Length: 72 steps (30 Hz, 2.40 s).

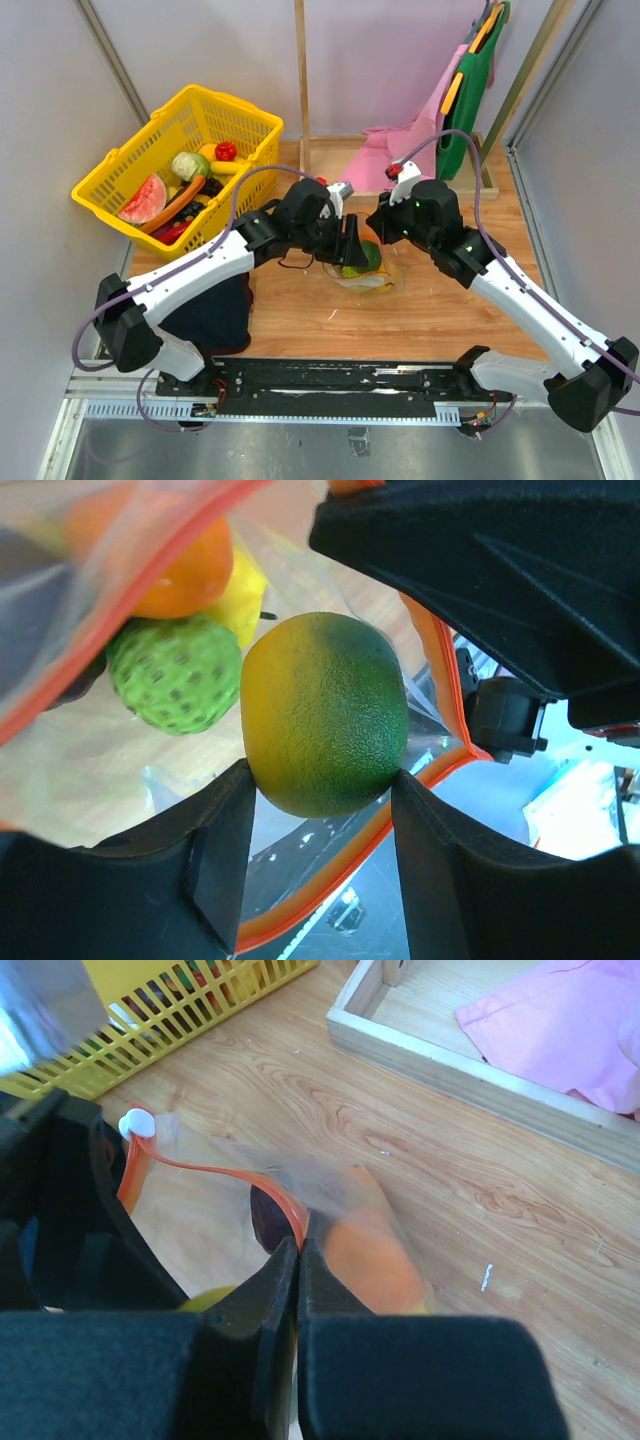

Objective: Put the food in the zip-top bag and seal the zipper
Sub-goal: Place the fake fruit in the zipper food storage bag, then pick up the fake fruit from the bin.

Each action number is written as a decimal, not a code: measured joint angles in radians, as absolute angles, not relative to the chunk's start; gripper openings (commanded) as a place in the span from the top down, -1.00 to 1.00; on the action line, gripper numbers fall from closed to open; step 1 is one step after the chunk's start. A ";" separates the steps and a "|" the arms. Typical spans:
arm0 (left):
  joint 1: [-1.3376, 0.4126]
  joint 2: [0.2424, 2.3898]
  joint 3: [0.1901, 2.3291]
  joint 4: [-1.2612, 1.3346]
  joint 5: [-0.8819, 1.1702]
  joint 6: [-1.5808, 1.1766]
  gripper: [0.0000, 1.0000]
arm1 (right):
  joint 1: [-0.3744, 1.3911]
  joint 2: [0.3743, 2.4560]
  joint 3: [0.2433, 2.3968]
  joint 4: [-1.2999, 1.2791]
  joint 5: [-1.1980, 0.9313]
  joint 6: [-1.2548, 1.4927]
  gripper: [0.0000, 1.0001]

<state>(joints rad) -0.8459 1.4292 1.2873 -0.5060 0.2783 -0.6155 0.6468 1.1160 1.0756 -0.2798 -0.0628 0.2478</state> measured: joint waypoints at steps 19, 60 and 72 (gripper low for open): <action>-0.879 1.472 1.338 -0.529 0.261 -0.555 -0.74 | 0.647 1.115 1.071 -0.273 -0.062 0.247 0.98; -0.111 1.501 1.591 -0.649 -0.109 -0.337 -0.99 | 0.647 1.120 1.057 -0.275 -0.033 0.228 0.99; 0.027 1.851 1.807 -0.552 -0.088 -0.385 -0.99 | 0.647 1.112 1.052 -0.263 -0.046 0.175 0.99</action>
